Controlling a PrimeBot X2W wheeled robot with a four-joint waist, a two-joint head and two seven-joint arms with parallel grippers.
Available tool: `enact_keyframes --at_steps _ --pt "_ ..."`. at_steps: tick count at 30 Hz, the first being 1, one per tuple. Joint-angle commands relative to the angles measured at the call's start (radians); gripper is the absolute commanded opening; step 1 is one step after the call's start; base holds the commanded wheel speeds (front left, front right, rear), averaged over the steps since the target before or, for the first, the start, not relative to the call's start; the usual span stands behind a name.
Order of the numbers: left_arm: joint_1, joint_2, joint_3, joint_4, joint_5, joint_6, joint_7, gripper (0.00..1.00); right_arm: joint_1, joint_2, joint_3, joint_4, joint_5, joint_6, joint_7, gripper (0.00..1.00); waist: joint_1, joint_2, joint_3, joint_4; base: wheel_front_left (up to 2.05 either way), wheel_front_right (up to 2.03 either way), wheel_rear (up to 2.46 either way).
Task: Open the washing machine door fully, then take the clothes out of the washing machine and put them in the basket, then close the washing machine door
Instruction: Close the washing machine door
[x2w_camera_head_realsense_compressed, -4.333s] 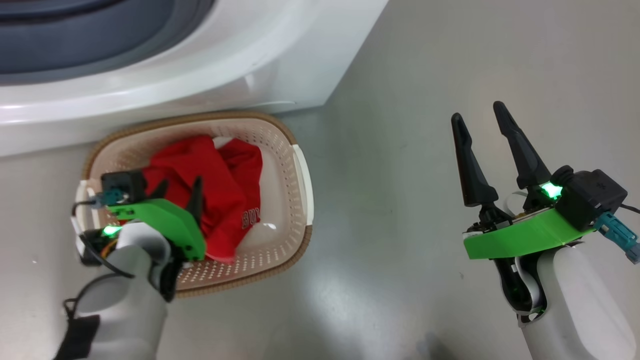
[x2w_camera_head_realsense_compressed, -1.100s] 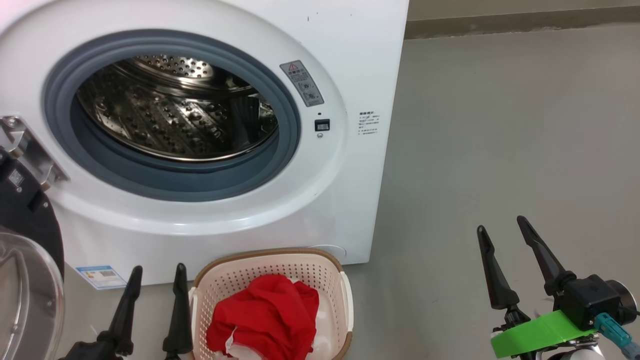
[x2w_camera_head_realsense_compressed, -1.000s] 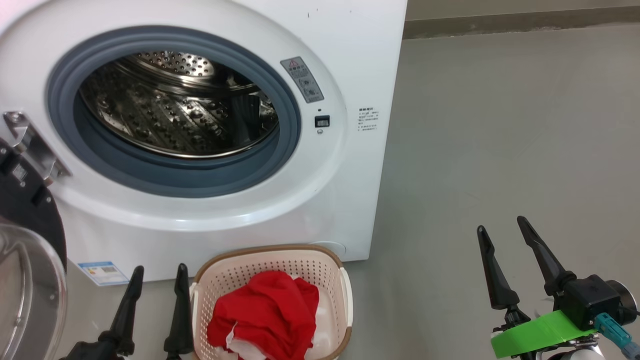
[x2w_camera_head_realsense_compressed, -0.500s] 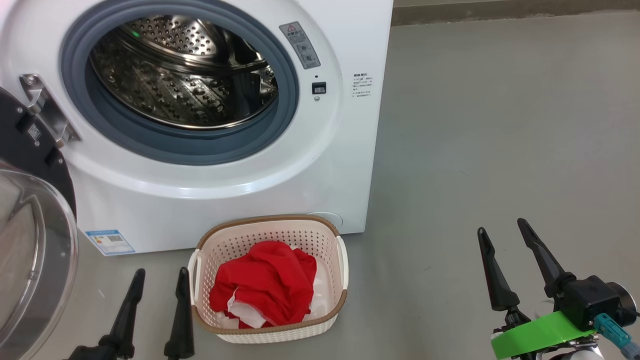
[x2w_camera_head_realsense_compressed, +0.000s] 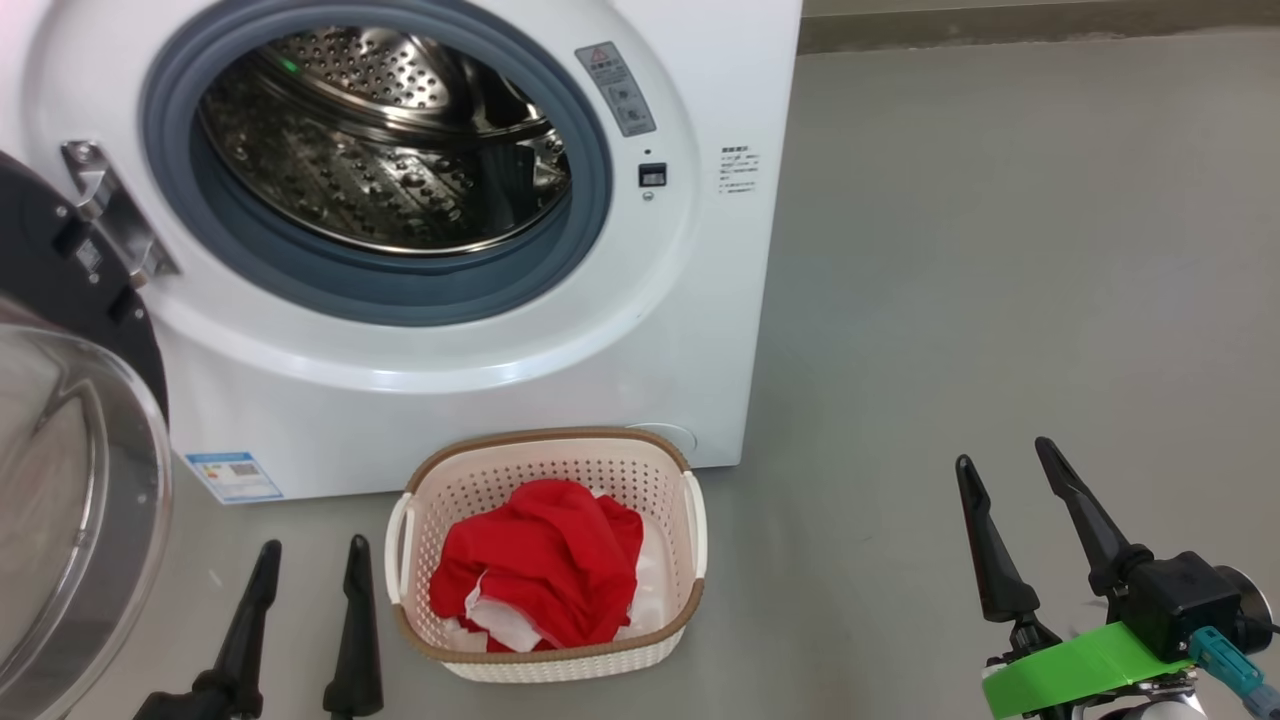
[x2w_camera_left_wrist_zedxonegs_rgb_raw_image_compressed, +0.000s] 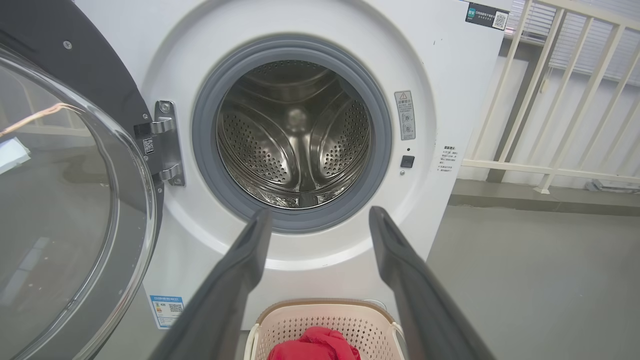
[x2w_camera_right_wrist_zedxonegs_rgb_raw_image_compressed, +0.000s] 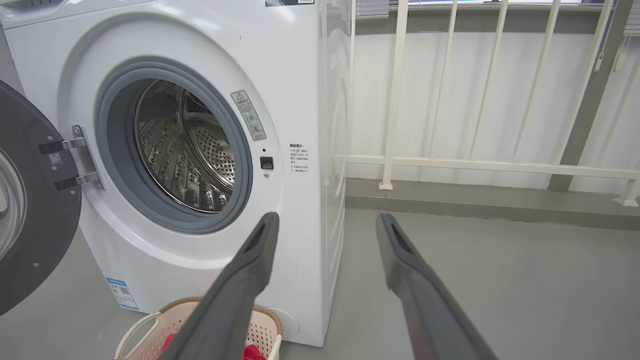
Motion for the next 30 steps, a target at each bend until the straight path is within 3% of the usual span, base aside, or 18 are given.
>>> enact_keyframes --at_steps 1,12,30 --pt "-0.026 0.015 0.031 -0.027 0.008 0.007 -0.007 1.0 -0.011 -0.008 0.025 -0.024 0.001 0.005 -0.006 1.0 0.0 0.0 0.005 0.011 0.0 0.0 0.0" --pt "-0.03 0.015 0.036 -0.057 0.026 0.047 -0.007 1.0 -0.022 -0.008 0.049 -0.033 -0.006 0.005 -0.006 1.0 0.0 0.0 0.012 0.1 0.0 0.0 0.0" --pt "0.006 0.027 0.034 -0.133 0.049 0.098 0.025 1.0 -0.028 -0.008 0.091 -0.039 -0.009 0.005 -0.006 1.0 0.0 0.0 -0.018 0.327 0.0 0.0 0.0"
